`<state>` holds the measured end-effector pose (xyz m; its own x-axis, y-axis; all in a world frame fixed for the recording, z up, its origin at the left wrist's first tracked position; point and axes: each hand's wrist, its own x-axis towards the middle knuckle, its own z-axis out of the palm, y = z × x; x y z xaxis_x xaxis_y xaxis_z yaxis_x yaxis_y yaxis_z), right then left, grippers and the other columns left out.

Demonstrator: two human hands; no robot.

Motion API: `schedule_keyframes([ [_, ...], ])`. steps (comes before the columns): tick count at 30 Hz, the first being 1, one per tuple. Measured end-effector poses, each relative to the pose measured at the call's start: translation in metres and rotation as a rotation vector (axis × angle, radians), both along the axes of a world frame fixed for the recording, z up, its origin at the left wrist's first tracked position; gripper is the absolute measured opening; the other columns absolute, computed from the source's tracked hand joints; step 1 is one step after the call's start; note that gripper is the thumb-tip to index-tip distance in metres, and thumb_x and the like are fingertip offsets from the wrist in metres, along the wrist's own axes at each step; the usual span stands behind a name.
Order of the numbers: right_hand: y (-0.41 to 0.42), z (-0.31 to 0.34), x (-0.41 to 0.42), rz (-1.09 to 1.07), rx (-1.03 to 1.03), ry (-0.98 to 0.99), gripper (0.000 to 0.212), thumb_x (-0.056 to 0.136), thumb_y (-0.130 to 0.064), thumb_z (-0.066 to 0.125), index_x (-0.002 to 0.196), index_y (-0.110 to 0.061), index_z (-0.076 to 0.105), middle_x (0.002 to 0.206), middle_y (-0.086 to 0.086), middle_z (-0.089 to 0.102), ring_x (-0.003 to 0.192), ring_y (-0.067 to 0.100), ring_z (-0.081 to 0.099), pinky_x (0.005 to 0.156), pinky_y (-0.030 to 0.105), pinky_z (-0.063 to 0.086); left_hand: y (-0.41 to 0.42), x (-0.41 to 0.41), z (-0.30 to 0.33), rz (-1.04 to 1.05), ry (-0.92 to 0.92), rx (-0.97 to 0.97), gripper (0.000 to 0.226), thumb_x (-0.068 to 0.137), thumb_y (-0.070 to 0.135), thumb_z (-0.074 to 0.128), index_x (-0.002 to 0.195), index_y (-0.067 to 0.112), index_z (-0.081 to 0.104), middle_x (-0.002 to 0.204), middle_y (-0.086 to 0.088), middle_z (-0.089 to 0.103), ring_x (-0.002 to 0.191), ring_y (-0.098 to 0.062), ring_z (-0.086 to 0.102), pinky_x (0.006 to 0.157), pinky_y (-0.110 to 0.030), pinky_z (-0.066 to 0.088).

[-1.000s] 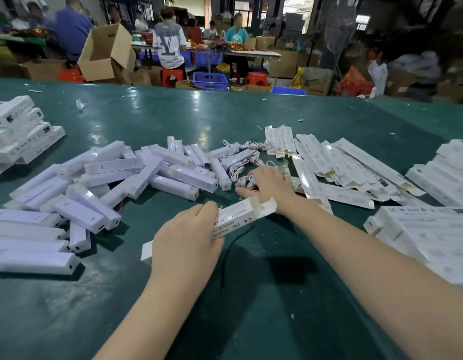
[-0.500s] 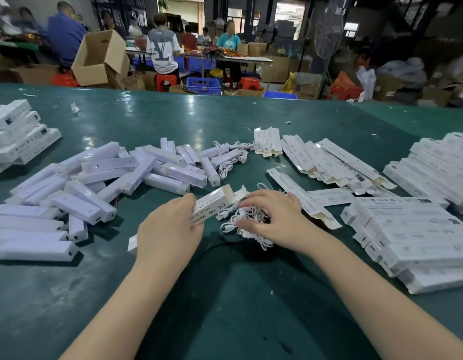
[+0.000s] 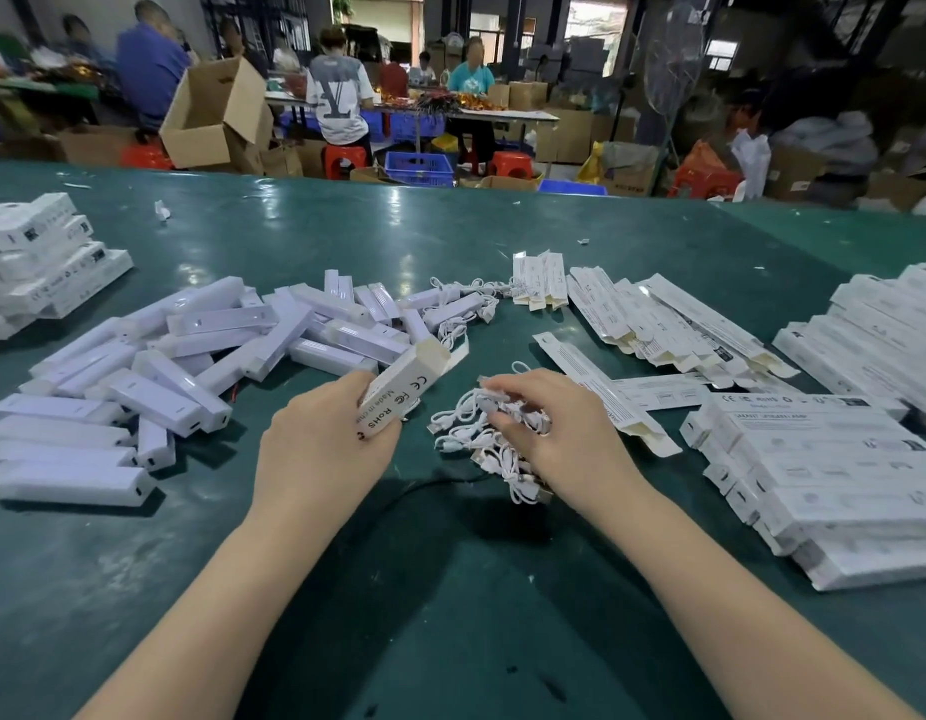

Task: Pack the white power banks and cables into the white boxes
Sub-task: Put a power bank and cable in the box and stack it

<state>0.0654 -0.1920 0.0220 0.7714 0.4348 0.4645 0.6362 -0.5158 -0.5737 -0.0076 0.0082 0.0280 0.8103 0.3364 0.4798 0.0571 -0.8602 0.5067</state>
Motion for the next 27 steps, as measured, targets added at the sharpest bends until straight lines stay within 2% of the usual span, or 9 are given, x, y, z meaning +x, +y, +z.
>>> schedule_keyframes([
  [2,0.004,0.004,-0.006,0.036,0.134,0.034,0.021,0.093,-0.015,0.067,0.113,-0.018,0.072,0.102,-0.005,0.067,0.094,0.005,0.061,0.082,0.013,0.047,0.000,-0.001,0.000,-0.008,0.001,0.039,0.038,0.081,0.026,0.062,0.060,0.027,0.030,0.052,0.005,0.042,0.051,-0.013,0.040,0.046,-0.029,0.025],
  [4,0.006,0.008,-0.011,0.084,0.216,0.097,0.024,0.092,-0.007,0.066,0.113,-0.017,0.073,0.101,-0.005,0.064,0.093,0.005,0.062,0.080,0.014,0.050,-0.001,-0.001,0.000,-0.055,-0.008,-0.046,0.036,0.083,0.028,0.064,0.059,0.028,0.036,0.051,0.004,0.045,0.049,-0.014,0.039,0.046,-0.025,0.026],
  [7,0.007,0.013,-0.016,0.172,0.244,0.180,0.029,0.091,0.003,0.063,0.112,-0.015,0.072,0.101,-0.003,0.062,0.089,0.007,0.062,0.082,0.026,0.055,-0.005,-0.001,0.007,-0.183,-0.023,-0.519,0.019,0.085,0.037,0.068,0.069,0.028,0.063,0.059,0.008,0.062,0.051,-0.004,0.048,0.054,-0.016,0.041],
  [9,0.010,0.015,-0.020,0.215,0.225,0.171,0.029,0.089,0.005,0.065,0.109,-0.013,0.073,0.096,-0.008,0.062,0.082,0.002,0.062,0.076,0.018,0.052,-0.008,-0.001,0.013,-0.270,0.043,-0.757,0.014,0.085,0.035,0.070,0.074,0.027,0.071,0.064,0.007,0.069,0.053,-0.004,0.057,0.053,-0.015,0.047],
  [13,0.016,0.015,-0.026,0.210,0.218,0.135,0.027,0.084,0.007,0.068,0.103,-0.011,0.074,0.089,-0.018,0.064,0.079,-0.004,0.063,0.071,0.006,0.046,-0.010,-0.004,0.016,-0.424,0.183,-0.759,0.007,0.083,0.033,0.071,0.078,0.030,0.075,0.063,0.003,0.066,0.056,-0.006,0.058,0.054,-0.015,0.046],
  [18,0.018,0.012,-0.030,0.152,0.327,0.098,0.028,0.083,0.008,0.069,0.106,-0.007,0.074,0.098,-0.005,0.069,0.082,-0.001,0.067,0.076,0.011,0.050,-0.014,-0.007,0.021,-0.464,0.163,-0.907,0.022,0.066,0.041,0.078,0.078,0.023,0.076,0.066,0.002,0.068,0.060,-0.006,0.062,0.056,-0.013,0.047],
  [22,0.021,0.012,-0.037,0.196,0.316,0.129,0.048,0.075,-0.013,0.080,0.121,-0.008,0.068,0.112,-0.005,0.067,0.094,0.006,0.069,0.089,0.018,0.053,-0.018,-0.010,0.023,-0.454,0.076,-1.048,0.031,0.052,0.042,0.079,0.073,0.021,0.077,0.070,0.002,0.072,0.064,-0.007,0.066,0.059,-0.015,0.051],
  [24,0.022,0.012,-0.037,0.182,0.247,0.083,0.055,0.072,-0.012,0.085,0.124,-0.008,0.066,0.114,-0.004,0.065,0.096,0.009,0.069,0.092,0.019,0.052,-0.017,-0.009,0.023,-0.430,0.074,-1.077,0.022,0.057,0.036,0.080,0.072,0.021,0.077,0.071,0.002,0.072,0.064,-0.007,0.066,0.059,-0.016,0.051],
  [27,0.021,0.013,-0.035,0.155,0.346,0.091,0.036,0.076,-0.001,0.081,0.110,-0.010,0.073,0.101,0.003,0.071,0.083,0.008,0.071,0.081,0.018,0.055,-0.017,-0.008,0.021,-0.429,0.104,-1.100,0.006,0.080,0.017,0.075,0.075,0.018,0.077,0.074,-0.003,0.072,0.066,-0.010,0.066,0.064,-0.018,0.054],
])
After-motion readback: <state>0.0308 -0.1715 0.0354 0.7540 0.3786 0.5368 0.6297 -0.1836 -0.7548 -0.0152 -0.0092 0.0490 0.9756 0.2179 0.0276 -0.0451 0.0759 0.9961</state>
